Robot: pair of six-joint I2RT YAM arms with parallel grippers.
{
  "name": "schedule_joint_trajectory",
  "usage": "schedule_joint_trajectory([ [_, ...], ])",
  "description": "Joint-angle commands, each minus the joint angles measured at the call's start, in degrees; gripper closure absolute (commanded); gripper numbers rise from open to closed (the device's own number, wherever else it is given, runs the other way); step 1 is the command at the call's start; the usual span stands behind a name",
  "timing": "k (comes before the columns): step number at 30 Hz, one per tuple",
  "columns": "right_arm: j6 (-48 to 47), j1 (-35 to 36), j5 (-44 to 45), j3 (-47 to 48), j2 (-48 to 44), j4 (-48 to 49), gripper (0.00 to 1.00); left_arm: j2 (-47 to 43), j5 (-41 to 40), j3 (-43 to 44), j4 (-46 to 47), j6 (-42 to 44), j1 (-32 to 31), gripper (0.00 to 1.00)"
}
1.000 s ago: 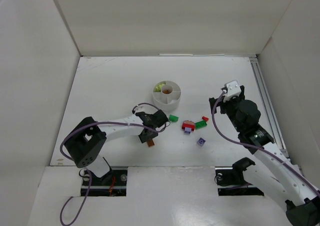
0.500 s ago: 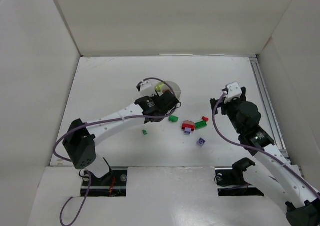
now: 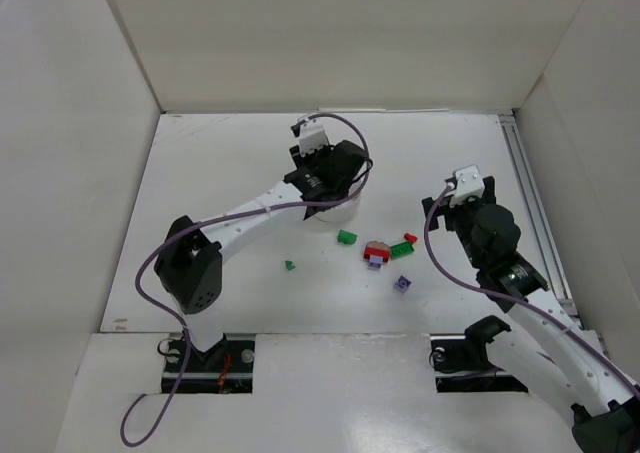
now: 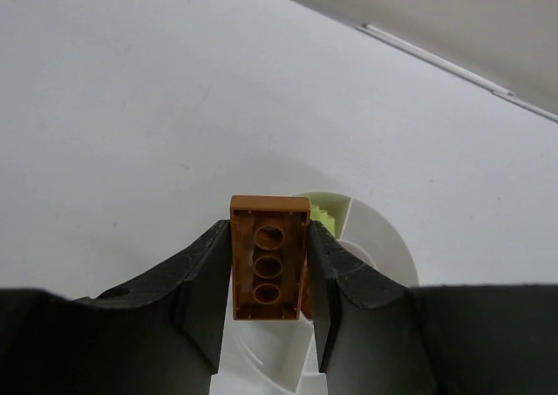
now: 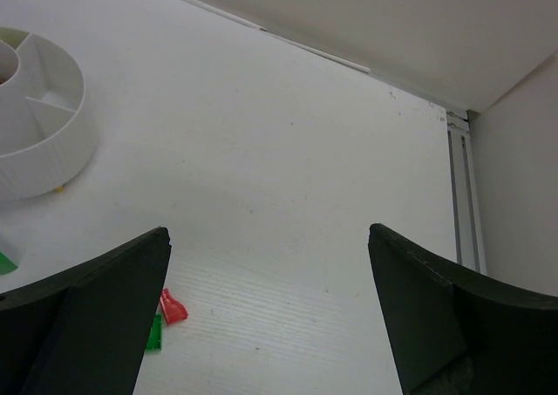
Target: Sort the legos into containers by color
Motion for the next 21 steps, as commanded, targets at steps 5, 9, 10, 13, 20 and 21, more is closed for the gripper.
schedule_joint_trajectory([
  [5, -0.25, -0.73, 3.74, -0.03, -0.84, -0.36, 0.0, 1.21, -1.79, 0.65, 18.04, 13.96, 0.24, 0.77],
  [9, -0.25, -0.73, 4.27, -0.03, -1.36, -0.88, 0.0, 3.23, 0.14, 1.18, 20.6, 15.21, 0.24, 0.75],
  [10, -0.25, -0.73, 4.28, -0.03, -1.89, -0.88, 0.0, 3.76, 0.84, 1.18, 20.6, 15.21, 0.24, 0.75],
  [13, -0.25, -0.73, 4.28, -0.03, -1.89, -0.88, 0.0, 6.04, 1.55, 2.84, 21.22, 15.21, 0.24, 0.75],
  [20, -0.25, -0.73, 4.8, -0.03, -2.42, -1.41, 0.0, 8.69, 3.4, 4.08, 21.22, 14.16, 0.24, 0.75],
  [21, -0.25, -0.73, 4.8, -0.03, -2.42, -1.41, 0.0, 8.69, 3.4, 4.08, 20.52, 13.11, 0.24, 0.75],
])
